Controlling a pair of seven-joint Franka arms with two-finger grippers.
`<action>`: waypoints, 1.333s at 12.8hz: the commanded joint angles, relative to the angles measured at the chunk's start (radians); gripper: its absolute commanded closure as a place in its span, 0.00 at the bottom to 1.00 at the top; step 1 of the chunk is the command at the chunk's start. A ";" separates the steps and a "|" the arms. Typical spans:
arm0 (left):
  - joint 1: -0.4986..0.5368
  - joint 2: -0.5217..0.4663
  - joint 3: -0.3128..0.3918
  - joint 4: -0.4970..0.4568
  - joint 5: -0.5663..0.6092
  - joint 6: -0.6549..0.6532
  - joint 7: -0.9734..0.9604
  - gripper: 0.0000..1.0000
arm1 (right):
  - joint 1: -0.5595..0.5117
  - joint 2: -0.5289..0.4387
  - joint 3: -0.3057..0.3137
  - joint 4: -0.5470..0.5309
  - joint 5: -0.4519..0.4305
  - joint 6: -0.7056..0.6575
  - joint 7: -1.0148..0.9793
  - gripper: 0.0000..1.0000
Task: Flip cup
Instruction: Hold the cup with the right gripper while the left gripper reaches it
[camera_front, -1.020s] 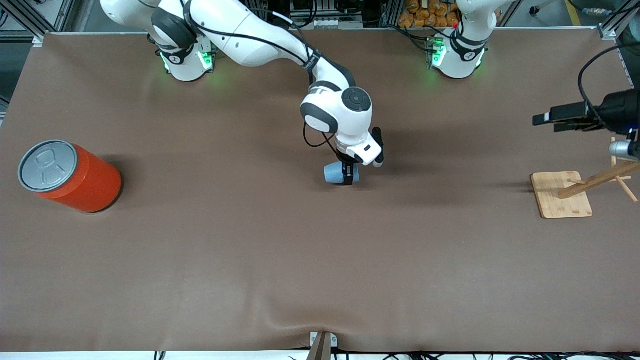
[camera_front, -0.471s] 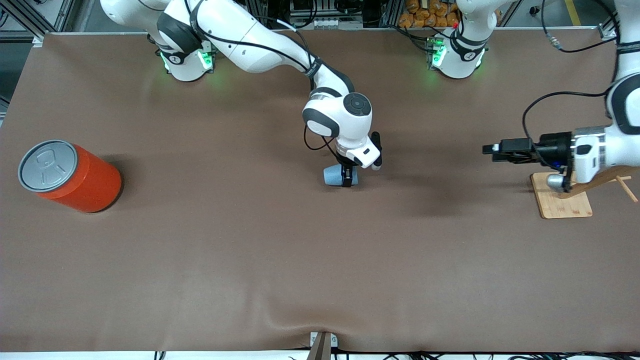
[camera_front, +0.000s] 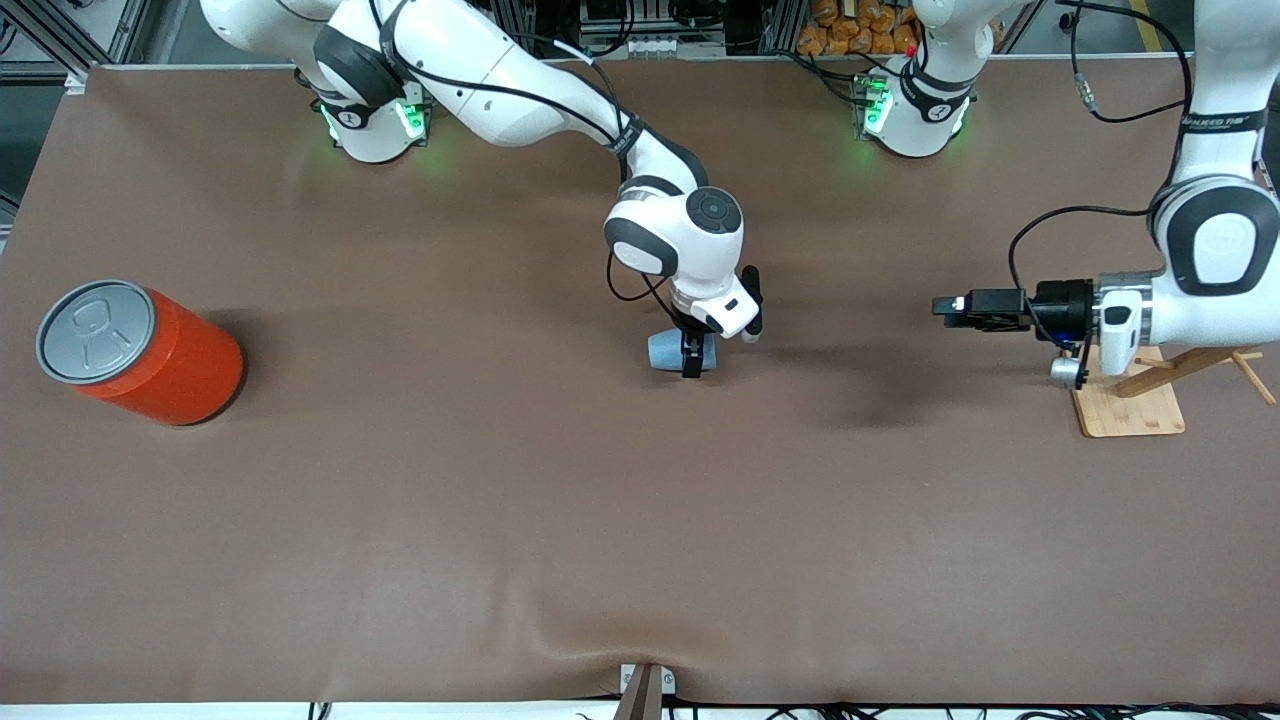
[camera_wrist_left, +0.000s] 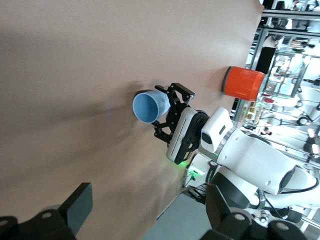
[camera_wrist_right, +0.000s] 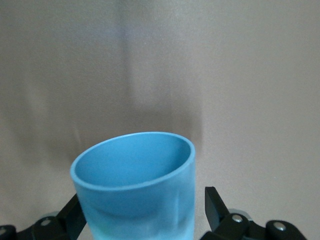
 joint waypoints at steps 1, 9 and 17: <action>-0.016 0.038 -0.018 -0.016 -0.049 0.041 0.019 0.00 | 0.004 -0.019 -0.002 0.006 -0.020 -0.014 0.023 0.00; -0.028 0.198 -0.118 -0.119 -0.344 0.202 0.320 0.00 | 0.010 -0.117 0.013 -0.040 -0.007 -0.123 0.040 0.00; -0.174 0.254 -0.117 -0.118 -0.538 0.318 0.354 0.00 | -0.189 -0.348 0.025 0.032 0.081 -0.284 0.043 0.00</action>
